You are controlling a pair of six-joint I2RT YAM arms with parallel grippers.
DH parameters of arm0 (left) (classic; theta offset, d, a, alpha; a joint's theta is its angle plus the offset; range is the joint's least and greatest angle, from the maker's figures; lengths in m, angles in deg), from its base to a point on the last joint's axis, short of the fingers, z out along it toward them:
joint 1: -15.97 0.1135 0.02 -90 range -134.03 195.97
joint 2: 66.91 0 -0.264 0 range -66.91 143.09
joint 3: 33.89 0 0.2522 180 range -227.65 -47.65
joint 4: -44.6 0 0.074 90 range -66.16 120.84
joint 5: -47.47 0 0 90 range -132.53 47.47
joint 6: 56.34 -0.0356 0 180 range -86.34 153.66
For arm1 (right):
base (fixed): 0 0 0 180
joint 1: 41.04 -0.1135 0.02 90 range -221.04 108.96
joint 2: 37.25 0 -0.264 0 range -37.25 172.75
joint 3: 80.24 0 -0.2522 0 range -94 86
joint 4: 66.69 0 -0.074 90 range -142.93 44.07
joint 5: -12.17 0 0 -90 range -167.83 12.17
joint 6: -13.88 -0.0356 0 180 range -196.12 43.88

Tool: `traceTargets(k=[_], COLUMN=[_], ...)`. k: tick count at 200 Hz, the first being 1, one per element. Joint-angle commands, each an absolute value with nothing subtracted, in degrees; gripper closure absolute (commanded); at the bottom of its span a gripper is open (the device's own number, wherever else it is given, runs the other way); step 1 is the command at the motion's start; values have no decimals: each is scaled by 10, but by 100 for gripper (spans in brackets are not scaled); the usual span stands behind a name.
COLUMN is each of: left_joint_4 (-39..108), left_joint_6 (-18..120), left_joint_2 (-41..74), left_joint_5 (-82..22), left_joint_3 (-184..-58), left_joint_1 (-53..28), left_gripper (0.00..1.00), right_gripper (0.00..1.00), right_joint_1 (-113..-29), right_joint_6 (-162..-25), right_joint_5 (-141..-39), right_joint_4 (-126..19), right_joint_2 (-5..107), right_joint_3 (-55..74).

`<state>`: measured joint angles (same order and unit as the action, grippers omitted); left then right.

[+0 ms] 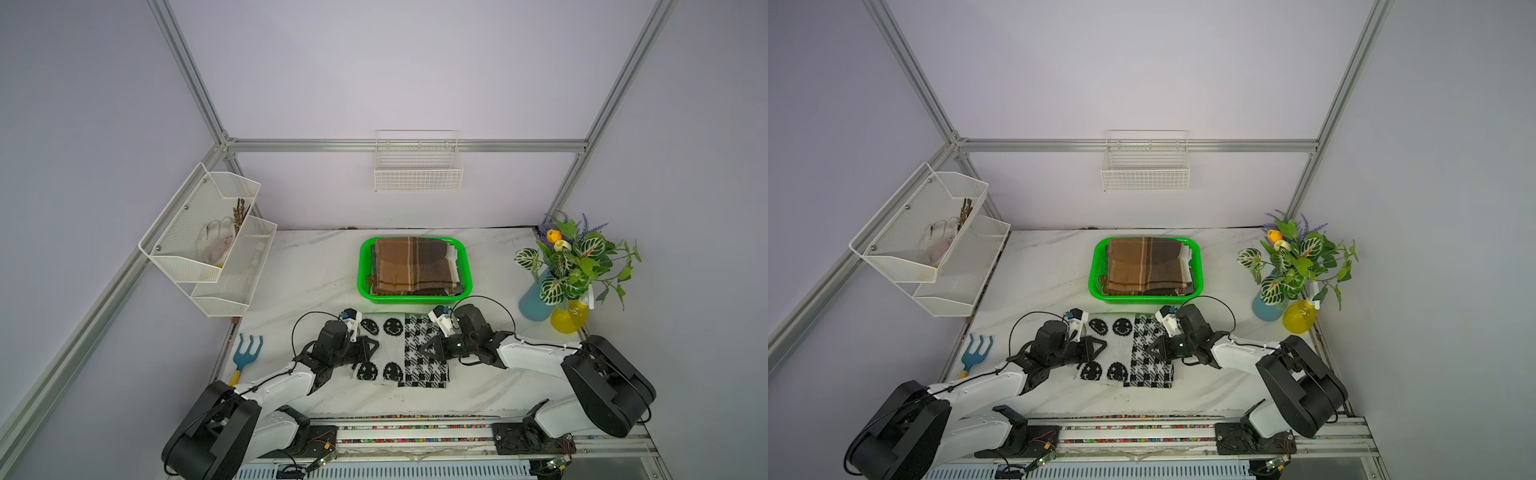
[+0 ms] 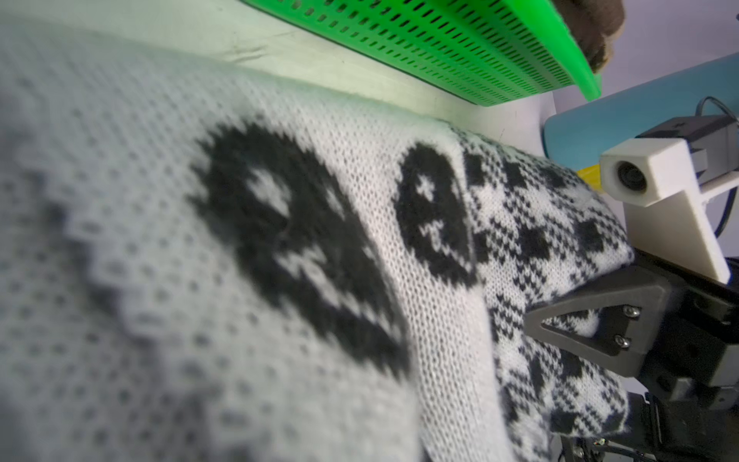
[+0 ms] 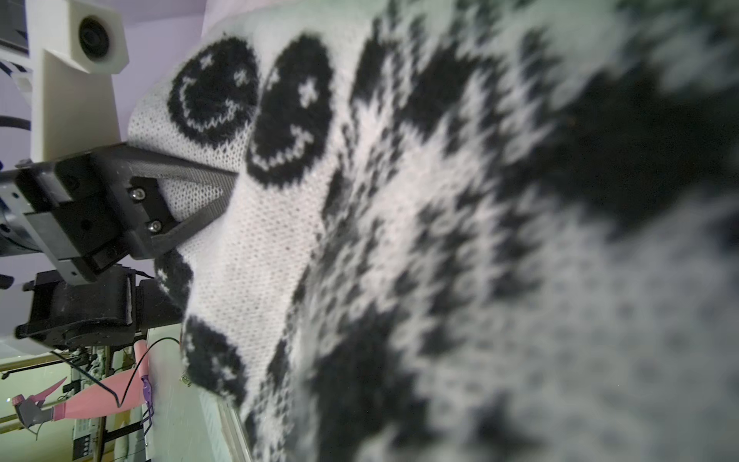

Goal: Put the folded scarf in the basket
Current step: Pick up the scarf at the center of the board, then place the scarf in the basket.

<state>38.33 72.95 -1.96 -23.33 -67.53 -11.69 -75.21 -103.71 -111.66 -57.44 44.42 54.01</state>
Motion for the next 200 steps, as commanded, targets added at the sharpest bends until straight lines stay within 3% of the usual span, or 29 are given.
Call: traceTargets(k=[1,64,93,200], left_joint_4=[286,239,239,198], left_joint_6=[695,693,684,624], left_joint_2=[-74,-84,-71,240], left_joint_5=[-232,-182,-208,-223], left_joint_3=[-763,-891,-938,-1257], left_joint_1=[-123,-124,-124,-94], left_gripper=[100,100,100,100], right_gripper=[100,100,100,100], right_joint_1=[-756,-748,-728,-580], right_joint_6=[-1015,-987,-982,-925], right_joint_5=[-1104,-1069,-1043,-1036], right_joint_4=[-520,-372,-350,-245], right_joint_2=[391,298,287,560], right_joint_3=[499,373,310,1])
